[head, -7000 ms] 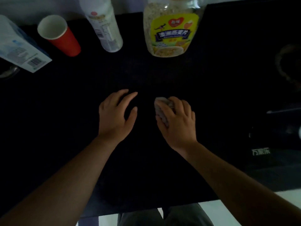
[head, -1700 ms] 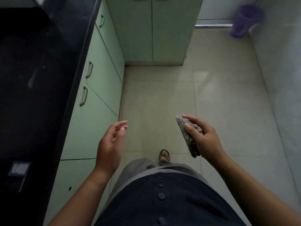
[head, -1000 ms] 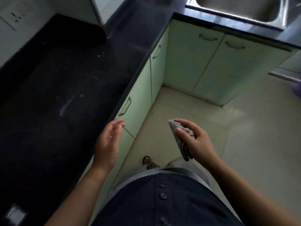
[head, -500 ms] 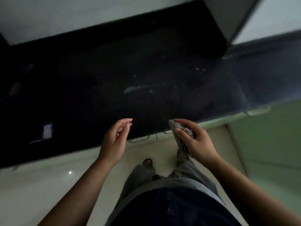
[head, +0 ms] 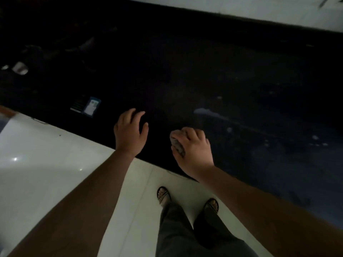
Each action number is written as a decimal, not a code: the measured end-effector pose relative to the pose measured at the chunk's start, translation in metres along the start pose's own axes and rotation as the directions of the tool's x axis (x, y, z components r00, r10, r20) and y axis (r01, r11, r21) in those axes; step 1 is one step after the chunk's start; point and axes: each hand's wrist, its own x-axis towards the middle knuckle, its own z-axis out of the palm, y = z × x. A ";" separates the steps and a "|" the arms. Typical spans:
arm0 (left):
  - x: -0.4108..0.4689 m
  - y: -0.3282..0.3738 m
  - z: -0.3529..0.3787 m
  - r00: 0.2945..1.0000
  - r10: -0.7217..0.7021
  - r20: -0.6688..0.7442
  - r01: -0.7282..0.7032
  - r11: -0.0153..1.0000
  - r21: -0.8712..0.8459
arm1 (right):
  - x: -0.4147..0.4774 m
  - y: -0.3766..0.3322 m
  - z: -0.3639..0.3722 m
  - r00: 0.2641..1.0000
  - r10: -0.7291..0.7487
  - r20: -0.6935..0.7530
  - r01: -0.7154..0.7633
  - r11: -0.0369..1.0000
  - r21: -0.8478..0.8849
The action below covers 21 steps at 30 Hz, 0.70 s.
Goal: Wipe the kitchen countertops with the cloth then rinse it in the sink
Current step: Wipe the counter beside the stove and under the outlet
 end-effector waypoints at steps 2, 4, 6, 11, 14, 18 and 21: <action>0.003 -0.011 0.010 0.999 -0.011 -0.032 0.012 1.000 0.024 | 0.006 0.003 0.015 0.997 -0.053 -0.047 0.048 0.994 -0.102; 0.006 -0.015 0.014 0.999 -0.014 -0.049 0.016 0.999 0.034 | 0.027 0.008 0.023 0.994 -0.066 -0.091 0.049 0.983 -0.179; 0.005 -0.015 0.014 0.999 -0.020 -0.040 0.022 0.999 0.048 | 0.064 0.004 0.024 0.990 0.024 -0.141 -0.050 0.982 -0.182; 0.006 -0.014 0.012 0.999 -0.030 -0.031 0.031 0.999 0.042 | 0.098 -0.011 0.025 0.995 0.053 -0.088 -0.067 0.984 -0.164; 0.006 -0.014 0.012 0.999 -0.032 -0.029 0.034 0.998 0.061 | 0.045 -0.002 0.024 0.988 -0.152 -0.035 0.142 0.970 -0.199; 0.006 -0.013 0.012 0.999 -0.040 0.002 0.040 0.999 0.035 | 0.058 0.014 0.018 0.993 -0.065 -0.097 0.041 0.972 -0.232; 0.006 -0.015 0.010 0.999 -0.046 0.025 0.045 0.998 0.039 | 0.108 -0.007 0.023 0.977 0.154 -0.149 -0.182 0.964 -0.196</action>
